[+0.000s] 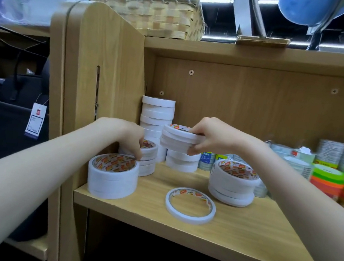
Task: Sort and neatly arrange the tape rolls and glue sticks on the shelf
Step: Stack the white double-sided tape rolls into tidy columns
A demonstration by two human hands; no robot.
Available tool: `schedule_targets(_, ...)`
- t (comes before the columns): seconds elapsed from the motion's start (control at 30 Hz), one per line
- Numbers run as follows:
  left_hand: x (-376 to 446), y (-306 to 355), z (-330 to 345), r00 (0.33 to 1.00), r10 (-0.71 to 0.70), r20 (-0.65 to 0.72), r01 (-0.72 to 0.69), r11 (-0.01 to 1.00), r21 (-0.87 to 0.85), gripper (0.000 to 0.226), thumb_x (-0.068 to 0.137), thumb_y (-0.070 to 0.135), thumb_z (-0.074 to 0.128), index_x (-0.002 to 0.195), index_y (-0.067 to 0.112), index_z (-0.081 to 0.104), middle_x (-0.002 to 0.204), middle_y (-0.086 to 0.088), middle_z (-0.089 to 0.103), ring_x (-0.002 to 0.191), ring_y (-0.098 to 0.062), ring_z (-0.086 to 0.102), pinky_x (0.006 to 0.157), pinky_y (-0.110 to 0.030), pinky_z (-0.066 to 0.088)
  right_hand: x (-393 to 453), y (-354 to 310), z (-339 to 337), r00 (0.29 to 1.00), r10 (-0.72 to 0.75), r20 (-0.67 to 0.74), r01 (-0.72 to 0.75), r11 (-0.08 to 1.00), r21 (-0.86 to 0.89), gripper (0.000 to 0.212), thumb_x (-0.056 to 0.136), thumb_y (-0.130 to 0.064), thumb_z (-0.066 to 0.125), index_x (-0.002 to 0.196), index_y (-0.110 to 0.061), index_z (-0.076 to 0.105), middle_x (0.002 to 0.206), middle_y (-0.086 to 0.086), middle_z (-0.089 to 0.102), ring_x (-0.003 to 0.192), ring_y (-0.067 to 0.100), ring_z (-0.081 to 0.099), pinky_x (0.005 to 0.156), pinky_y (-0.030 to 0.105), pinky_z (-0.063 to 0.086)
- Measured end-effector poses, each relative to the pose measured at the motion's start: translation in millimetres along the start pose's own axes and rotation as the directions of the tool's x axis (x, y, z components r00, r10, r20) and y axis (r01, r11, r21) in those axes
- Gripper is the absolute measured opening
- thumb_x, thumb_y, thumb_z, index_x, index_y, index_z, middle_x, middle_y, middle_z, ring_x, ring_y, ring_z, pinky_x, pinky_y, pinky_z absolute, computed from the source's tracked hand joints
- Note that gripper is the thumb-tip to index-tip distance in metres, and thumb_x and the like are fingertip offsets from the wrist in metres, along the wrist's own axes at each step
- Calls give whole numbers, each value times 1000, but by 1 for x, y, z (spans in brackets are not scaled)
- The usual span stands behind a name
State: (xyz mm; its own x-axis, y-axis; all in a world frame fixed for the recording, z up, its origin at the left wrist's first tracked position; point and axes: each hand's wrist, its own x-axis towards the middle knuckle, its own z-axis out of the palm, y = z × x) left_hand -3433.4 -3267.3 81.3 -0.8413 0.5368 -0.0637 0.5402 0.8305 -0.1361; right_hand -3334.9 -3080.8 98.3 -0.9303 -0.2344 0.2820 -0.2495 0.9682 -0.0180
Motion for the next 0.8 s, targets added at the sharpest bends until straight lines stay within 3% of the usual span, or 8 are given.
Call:
schedule_targets(0.13,-2,0,-2,998,-27,51,26,999,28,41,84,43,60,114,15,63,90,5,56,92,-16,53,81,-28,45,2,1,3,1000,10,-8,-10,1000,13,25,75,-17,72,60,-15,52,55,-3,40,53,11,34,53,28,26)
schedule_targets(0.23,-9,-8,-7,1000,3,11,-2,995,-97,46,84,47,60,118,17,61,109,3,61,100,-15,55,91,-29,45,6,0,4,1000,-1,-14,1,1000,22,22,76,-17,71,62,-13,54,55,-3,40,52,11,34,51,24,24)
schedule_targets(0.37,-31,-18,-10,981,-16,-193,-27,976,-216,32,88,37,60,111,16,64,104,1,63,94,-14,55,80,-25,42,28,-8,9,997,-41,-60,46,996,76,17,75,-16,72,70,-4,62,60,1,42,53,11,33,51,24,24)
schedule_targets(0.5,-51,-18,1,936,-141,-323,52,962,-268,28,90,28,58,111,10,62,106,-6,65,89,-17,57,66,-23,44,58,-34,26,994,-102,-46,107,987,119,27,75,-15,72,59,-14,50,55,-4,38,55,11,34,51,26,23)
schedule_targets(0.57,-59,-19,7,906,-199,-373,86,950,-300,29,90,25,57,112,7,60,107,-9,65,93,-21,60,72,-28,48,67,-43,35,990,-139,-32,142,983,115,13,74,-16,74,78,-12,62,67,-2,49,69,17,44,56,27,28)
schedule_targets(0.63,-63,-21,14,890,-230,-393,87,933,-348,30,89,25,58,111,5,60,106,-11,65,96,-23,60,81,-33,49,69,-45,39,984,-161,-73,170,974,148,30,74,-18,75,101,-12,66,102,5,58,96,20,50,75,26,34)
schedule_targets(0.7,-62,-21,21,883,-237,-405,57,911,-408,26,88,28,60,102,6,61,99,-9,65,88,-20,59,82,-34,49,60,-43,40,983,-125,-134,154,960,232,48,74,-22,76,118,-15,59,131,7,45,123,21,38,97,23,27)
schedule_targets(0.8,-56,-20,29,870,-262,-418,27,871,-491,25,86,28,61,99,7,62,97,-13,68,79,-18,56,76,-34,49,49,-35,48,993,32,-111,19,901,433,62,76,-33,74,131,-21,46,139,4,38,125,20,42,105,30,34)
